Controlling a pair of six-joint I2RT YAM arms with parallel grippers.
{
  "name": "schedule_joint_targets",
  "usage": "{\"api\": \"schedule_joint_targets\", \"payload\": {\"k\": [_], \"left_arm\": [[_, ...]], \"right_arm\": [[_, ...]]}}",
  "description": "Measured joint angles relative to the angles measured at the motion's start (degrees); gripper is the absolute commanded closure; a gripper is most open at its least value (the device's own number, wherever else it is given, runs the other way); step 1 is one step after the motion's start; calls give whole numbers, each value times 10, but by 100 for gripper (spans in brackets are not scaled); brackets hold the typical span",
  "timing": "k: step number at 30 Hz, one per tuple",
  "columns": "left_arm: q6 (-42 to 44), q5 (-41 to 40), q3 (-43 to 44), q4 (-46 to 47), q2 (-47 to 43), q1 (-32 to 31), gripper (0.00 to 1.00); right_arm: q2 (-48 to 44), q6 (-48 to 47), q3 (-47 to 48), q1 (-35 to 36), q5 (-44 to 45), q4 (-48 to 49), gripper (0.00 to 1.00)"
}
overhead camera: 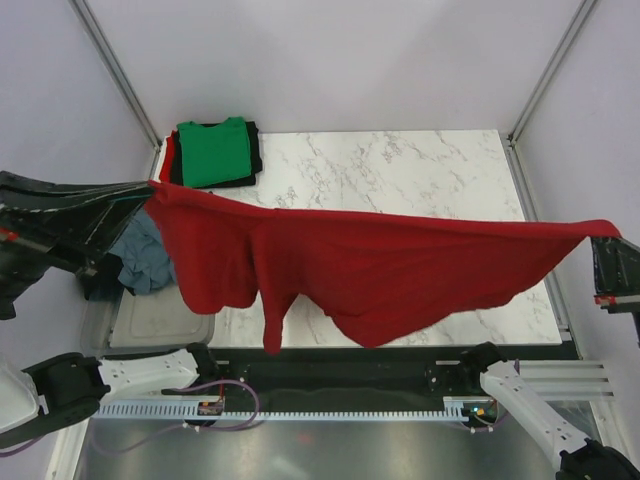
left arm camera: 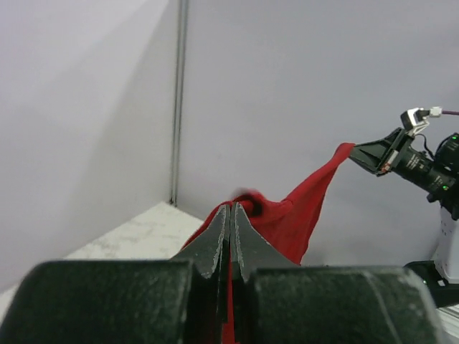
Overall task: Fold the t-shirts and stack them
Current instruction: Flatten the tshirt out
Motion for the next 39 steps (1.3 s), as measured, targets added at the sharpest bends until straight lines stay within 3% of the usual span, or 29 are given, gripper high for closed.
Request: {"api": "schedule_joint_targets", "payload": {"k": [7, 11, 17, 20, 22, 26, 27, 28, 29, 30, 32, 34, 39], "left_arm": [[69, 87, 3, 74, 7, 0, 98], [108, 76, 3, 97, 36, 0, 98], [169, 4, -20, 141, 124, 4, 98], [175, 31, -45, 164, 190, 63, 98], [173, 63, -72, 182, 237, 148, 98], [169, 81, -76, 209, 401, 245, 98], [160, 80, -43, 201, 466, 262, 96], [145, 81, 10, 193, 554, 278, 81], [127, 81, 77, 186, 639, 291, 24], [109, 83, 112, 188, 699, 301, 4], [61, 88, 124, 167, 789, 324, 0], [12, 96, 101, 130, 842, 343, 0], [-44, 86, -4, 85, 815, 363, 0]], "right_arm": [[5, -45, 48, 0, 10, 27, 100], [31, -55, 61, 0, 57, 34, 100], [153, -58, 28, 0, 222, 32, 100], [246, -56, -24, -1, 294, 39, 100], [306, -56, -79, -8, 323, 59, 100], [478, -31, -145, -83, 311, 93, 100], [533, -19, -139, -112, 302, 100, 91], [593, -7, -126, -141, 282, 107, 60], [650, -1, -106, -162, 259, 106, 30], [704, 4, -79, -178, 238, 108, 10], [799, 5, -23, -203, 197, 102, 2], [832, 2, -8, -208, 165, 103, 2], [753, -8, -85, -195, 109, 135, 2]]}}
